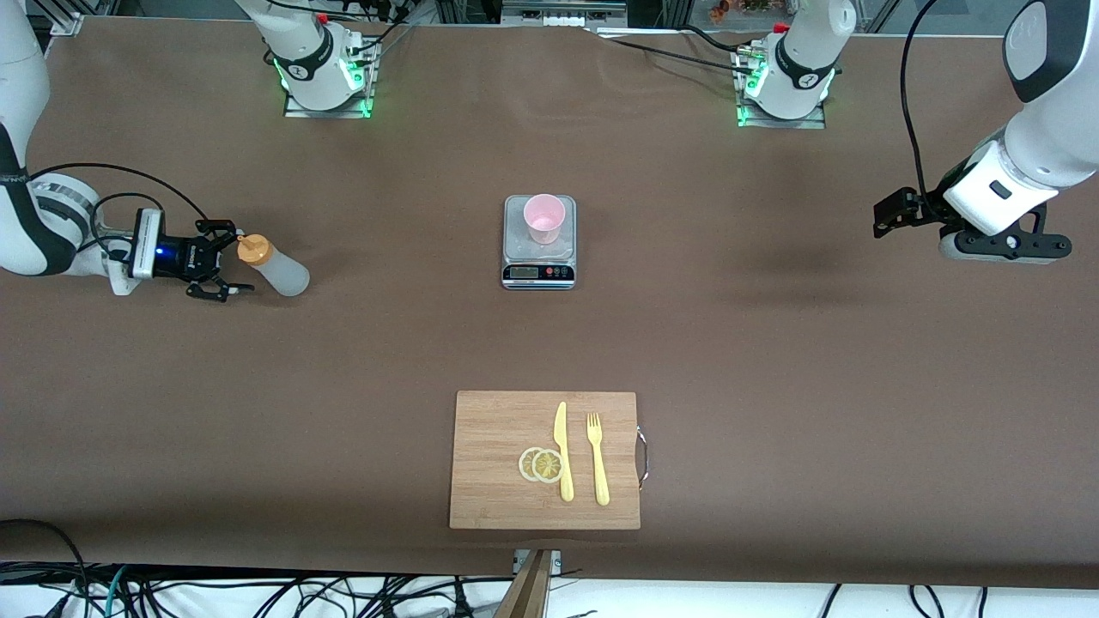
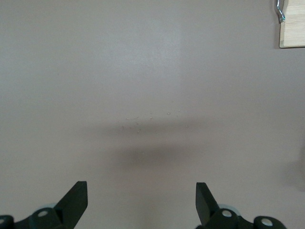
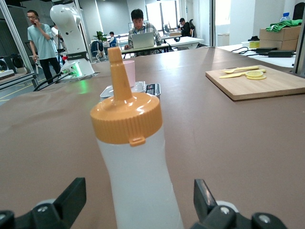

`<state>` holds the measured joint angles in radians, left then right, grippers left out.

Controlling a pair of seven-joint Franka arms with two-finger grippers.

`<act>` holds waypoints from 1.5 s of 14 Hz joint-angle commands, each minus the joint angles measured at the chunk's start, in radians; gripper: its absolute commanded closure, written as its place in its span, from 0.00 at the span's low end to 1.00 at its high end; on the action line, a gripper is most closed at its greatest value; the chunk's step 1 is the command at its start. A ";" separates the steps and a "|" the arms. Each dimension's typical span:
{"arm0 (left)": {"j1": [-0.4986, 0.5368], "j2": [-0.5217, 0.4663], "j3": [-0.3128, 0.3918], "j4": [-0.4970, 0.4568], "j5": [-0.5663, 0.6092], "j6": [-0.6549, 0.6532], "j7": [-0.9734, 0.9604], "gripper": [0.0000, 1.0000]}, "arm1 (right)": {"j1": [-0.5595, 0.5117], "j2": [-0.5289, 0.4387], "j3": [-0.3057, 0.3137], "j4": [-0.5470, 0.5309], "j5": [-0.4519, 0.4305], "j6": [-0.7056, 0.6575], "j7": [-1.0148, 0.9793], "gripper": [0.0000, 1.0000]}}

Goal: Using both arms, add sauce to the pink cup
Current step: 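Reach the right gripper to the white sauce bottle and grasp it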

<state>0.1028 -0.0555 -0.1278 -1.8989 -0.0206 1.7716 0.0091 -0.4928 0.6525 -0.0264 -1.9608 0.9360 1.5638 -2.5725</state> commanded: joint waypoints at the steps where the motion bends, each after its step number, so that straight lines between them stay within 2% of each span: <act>1: 0.009 0.013 -0.006 0.027 0.014 -0.021 0.006 0.00 | 0.022 0.015 0.000 0.005 0.035 0.005 -0.020 0.00; 11: 0.009 0.013 -0.006 0.027 0.014 -0.023 0.005 0.00 | 0.129 0.039 0.000 0.005 0.118 0.007 -0.040 0.02; 13: 0.009 0.013 -0.006 0.027 0.014 -0.023 0.005 0.00 | 0.148 0.048 0.000 0.005 0.116 0.007 -0.040 0.24; 14: 0.009 0.013 -0.006 0.027 0.014 -0.023 0.005 0.00 | 0.157 0.053 -0.001 0.005 0.118 0.009 -0.038 0.46; 17: 0.009 0.013 -0.006 0.026 0.014 -0.023 0.005 0.00 | 0.171 0.058 -0.003 0.008 0.115 0.012 -0.038 0.90; 18: 0.009 0.013 -0.006 0.026 0.014 -0.023 0.005 0.00 | 0.172 0.055 -0.003 0.013 0.115 0.012 -0.038 1.00; 21: 0.009 0.013 -0.006 0.026 0.014 -0.023 0.005 0.00 | 0.177 0.036 -0.006 0.068 0.109 0.013 0.006 1.00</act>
<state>0.1038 -0.0553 -0.1274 -1.8989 -0.0206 1.7689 0.0091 -0.3279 0.7028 -0.0247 -1.9385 1.0364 1.5757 -2.5991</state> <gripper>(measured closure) 0.000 0.617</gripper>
